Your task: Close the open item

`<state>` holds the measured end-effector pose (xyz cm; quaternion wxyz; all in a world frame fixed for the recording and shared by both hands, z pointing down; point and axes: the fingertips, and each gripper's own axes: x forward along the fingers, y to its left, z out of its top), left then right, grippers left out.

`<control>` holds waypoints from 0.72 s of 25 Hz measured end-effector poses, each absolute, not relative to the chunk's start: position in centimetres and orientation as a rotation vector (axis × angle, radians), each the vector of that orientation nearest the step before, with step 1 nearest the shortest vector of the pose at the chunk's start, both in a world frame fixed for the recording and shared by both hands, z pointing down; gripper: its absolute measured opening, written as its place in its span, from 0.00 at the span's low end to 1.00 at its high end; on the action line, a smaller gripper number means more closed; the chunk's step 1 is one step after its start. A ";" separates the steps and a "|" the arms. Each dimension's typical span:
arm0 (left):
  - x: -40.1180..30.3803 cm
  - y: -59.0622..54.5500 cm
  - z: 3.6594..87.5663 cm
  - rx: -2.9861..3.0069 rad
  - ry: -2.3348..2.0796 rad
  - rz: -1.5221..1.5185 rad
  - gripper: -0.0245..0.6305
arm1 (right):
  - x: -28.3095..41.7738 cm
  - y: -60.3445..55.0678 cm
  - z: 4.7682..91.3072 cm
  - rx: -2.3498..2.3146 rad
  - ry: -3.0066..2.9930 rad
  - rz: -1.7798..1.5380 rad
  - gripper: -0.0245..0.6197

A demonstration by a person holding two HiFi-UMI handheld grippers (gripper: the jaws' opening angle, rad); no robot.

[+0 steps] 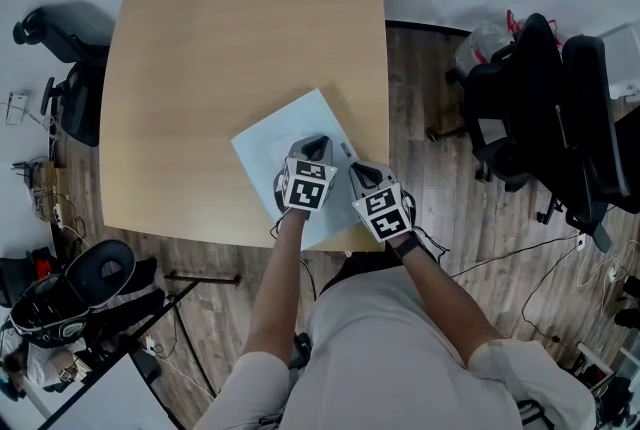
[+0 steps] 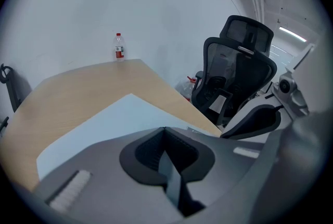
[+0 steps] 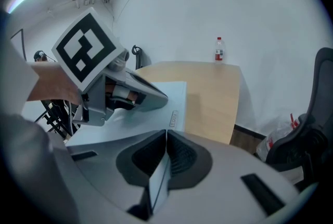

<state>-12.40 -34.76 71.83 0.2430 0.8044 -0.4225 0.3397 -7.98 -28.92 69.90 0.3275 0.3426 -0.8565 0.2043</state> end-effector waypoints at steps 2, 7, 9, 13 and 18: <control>-12.4 -34.5 72.0 2.182 -1.139 0.928 0.05 | -8.0 -28.6 69.9 0.909 -2.250 0.555 0.06; -12.3 -35.1 72.4 2.198 -1.156 0.938 0.05 | -8.0 -29.2 70.3 0.921 -2.254 0.568 0.06; -12.4 -35.1 72.5 2.205 -1.161 0.940 0.05 | -8.2 -29.3 70.2 0.932 -2.258 0.584 0.06; -12.5 -35.3 72.1 2.198 -1.143 0.923 0.05 | -8.2 -29.5 69.9 0.942 -2.263 0.612 0.06; -12.5 -35.1 70.5 2.203 -1.185 0.877 0.05 | -8.0 -29.4 68.7 0.960 -2.290 0.621 0.06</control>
